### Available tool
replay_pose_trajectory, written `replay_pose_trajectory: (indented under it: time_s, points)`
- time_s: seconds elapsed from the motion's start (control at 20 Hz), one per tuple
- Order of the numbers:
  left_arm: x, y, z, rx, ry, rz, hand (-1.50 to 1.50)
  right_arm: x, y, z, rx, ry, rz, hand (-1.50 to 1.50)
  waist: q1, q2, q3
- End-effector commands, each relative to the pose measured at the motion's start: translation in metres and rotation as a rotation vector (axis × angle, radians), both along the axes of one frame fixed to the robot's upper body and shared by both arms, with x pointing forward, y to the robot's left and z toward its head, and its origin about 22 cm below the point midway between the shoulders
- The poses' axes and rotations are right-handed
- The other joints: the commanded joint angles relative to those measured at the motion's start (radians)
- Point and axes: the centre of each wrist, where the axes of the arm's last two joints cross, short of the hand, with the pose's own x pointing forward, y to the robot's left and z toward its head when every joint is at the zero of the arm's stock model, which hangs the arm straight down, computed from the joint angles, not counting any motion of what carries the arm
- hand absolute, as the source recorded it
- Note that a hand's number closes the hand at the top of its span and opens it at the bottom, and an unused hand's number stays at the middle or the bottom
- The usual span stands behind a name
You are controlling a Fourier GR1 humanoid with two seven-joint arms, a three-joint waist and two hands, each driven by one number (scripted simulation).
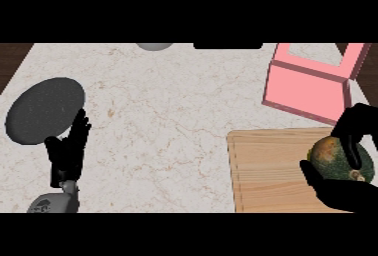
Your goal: Pick the squash from the cutting board and place it in the cardboard box
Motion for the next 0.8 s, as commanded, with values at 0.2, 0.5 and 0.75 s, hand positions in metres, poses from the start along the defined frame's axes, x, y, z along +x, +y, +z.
replay_pose_trajectory:
  time_s: [0.2,0.5,0.75]
  points:
    - [0.011,0.012,0.012,-0.017,0.014,-0.013,0.0,0.058,-0.034,-0.006,0.103,-0.055,-0.006,1.5,0.007,0.003,0.001]
    - [0.007,-0.006,0.01,0.001,-0.004,-0.032,0.0,0.111,-0.088,-0.01,0.186,-0.053,-0.005,1.5,0.013,0.005,0.001]
    - [0.01,-0.015,0.003,0.003,-0.028,-0.029,0.0,0.156,-0.101,-0.044,0.151,-0.041,-0.017,1.5,0.024,0.01,0.001]
